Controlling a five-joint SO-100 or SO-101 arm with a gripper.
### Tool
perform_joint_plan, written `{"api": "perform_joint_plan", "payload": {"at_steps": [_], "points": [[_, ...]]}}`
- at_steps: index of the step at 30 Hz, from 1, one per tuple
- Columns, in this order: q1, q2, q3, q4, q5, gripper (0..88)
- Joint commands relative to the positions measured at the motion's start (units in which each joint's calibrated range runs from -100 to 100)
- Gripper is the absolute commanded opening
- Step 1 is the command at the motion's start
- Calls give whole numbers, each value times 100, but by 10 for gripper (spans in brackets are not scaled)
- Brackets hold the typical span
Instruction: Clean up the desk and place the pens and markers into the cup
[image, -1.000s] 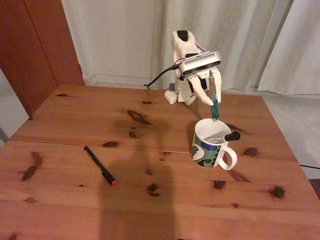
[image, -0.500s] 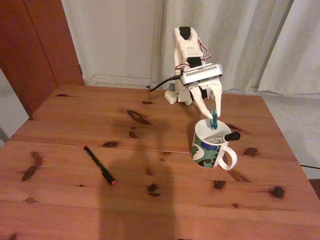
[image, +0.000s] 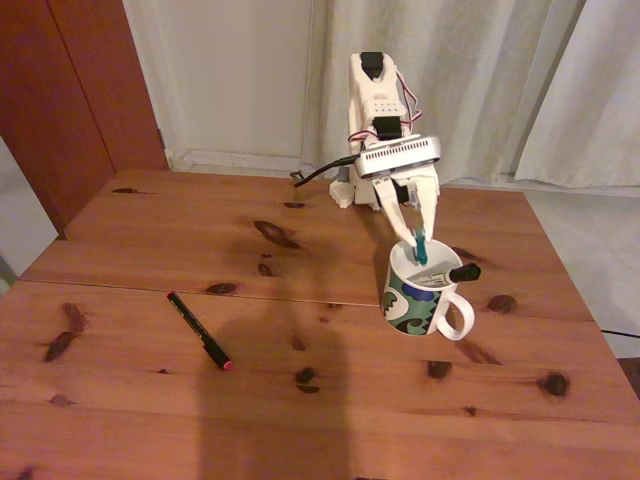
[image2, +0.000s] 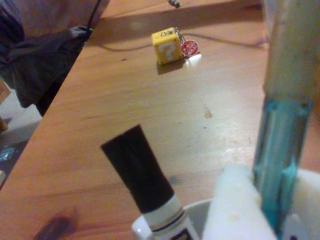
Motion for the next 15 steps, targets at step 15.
{"api": "perform_joint_plan", "payload": {"at_steps": [15], "points": [[363,-13,-789,-147,7,34]]}}
